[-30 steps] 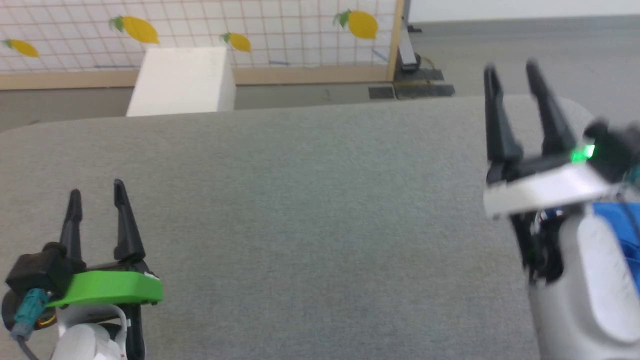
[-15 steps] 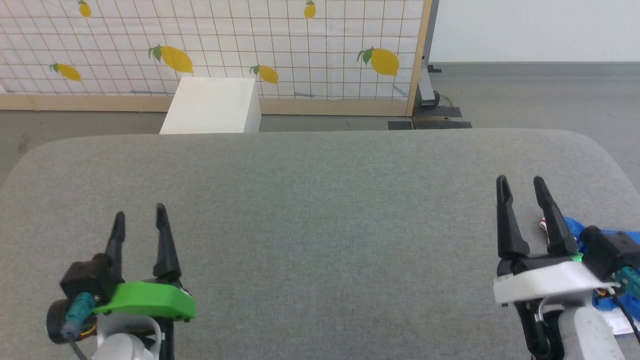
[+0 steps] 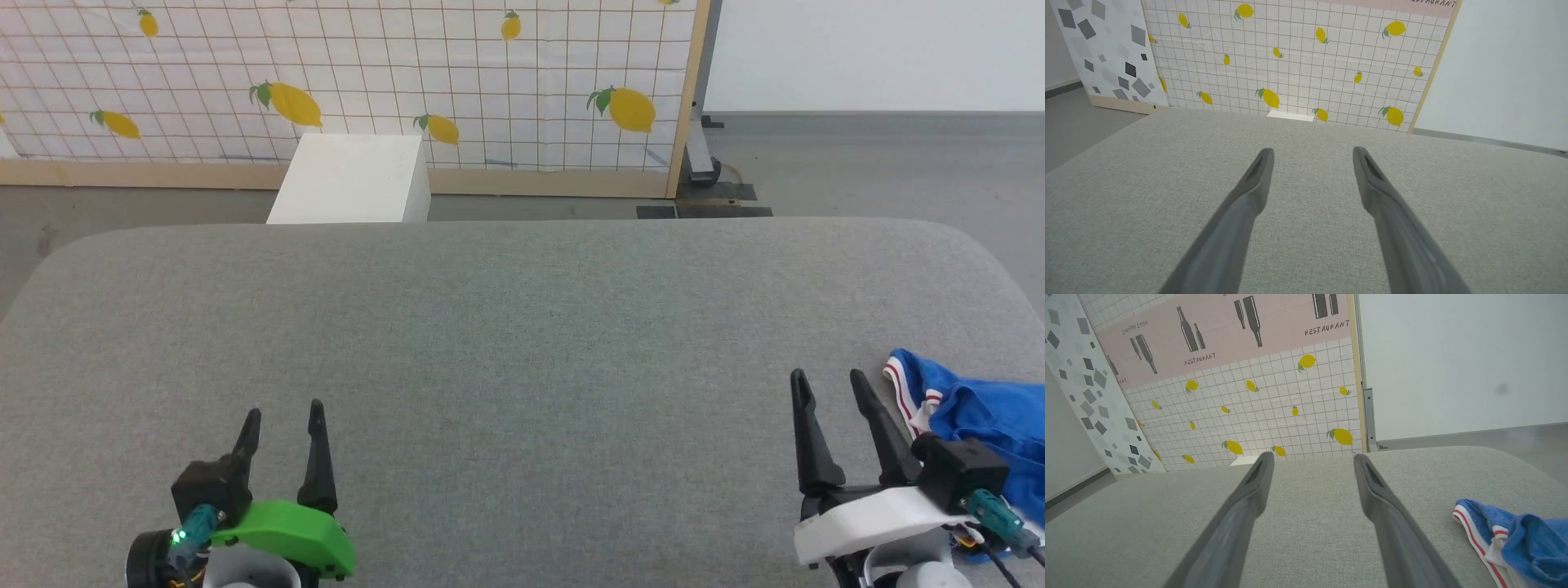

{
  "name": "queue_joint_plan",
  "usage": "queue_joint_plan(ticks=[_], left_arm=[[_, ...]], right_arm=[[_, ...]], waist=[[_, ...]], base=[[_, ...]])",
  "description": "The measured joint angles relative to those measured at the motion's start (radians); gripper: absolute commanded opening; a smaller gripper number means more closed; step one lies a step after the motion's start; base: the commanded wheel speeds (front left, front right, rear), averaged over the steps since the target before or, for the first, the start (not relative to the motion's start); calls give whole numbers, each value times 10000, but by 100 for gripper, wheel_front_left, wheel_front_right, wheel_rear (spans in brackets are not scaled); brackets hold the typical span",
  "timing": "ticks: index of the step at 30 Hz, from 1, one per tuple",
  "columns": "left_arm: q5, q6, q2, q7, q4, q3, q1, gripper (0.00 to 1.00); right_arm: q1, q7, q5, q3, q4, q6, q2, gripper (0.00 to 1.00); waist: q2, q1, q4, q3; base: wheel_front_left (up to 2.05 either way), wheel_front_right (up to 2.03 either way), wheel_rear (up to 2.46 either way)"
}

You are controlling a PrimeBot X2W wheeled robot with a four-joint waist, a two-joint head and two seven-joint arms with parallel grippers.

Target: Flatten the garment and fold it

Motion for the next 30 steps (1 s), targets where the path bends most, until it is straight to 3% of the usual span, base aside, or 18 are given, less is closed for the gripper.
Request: queue_joint_plan(ticks=[13,14,30], left_arm=[[-146,-50,-84,94,633,-163,-11,100],[-140,-46,-86,94,642,-165,-9,0],[58,-52,-150,274,435,-73,-8,0]], right_arm=[[-5,0,10,372,548,0,0,100],[-7,4,10,382,546,2,2,0],[-7,215,-102,368,384,0,-2,0]], waist=[[0,0,-42,80],[0,0,-46,83],[0,1,-36,133]], base=[[0,0,0],[0,0,0],[0,0,0]])
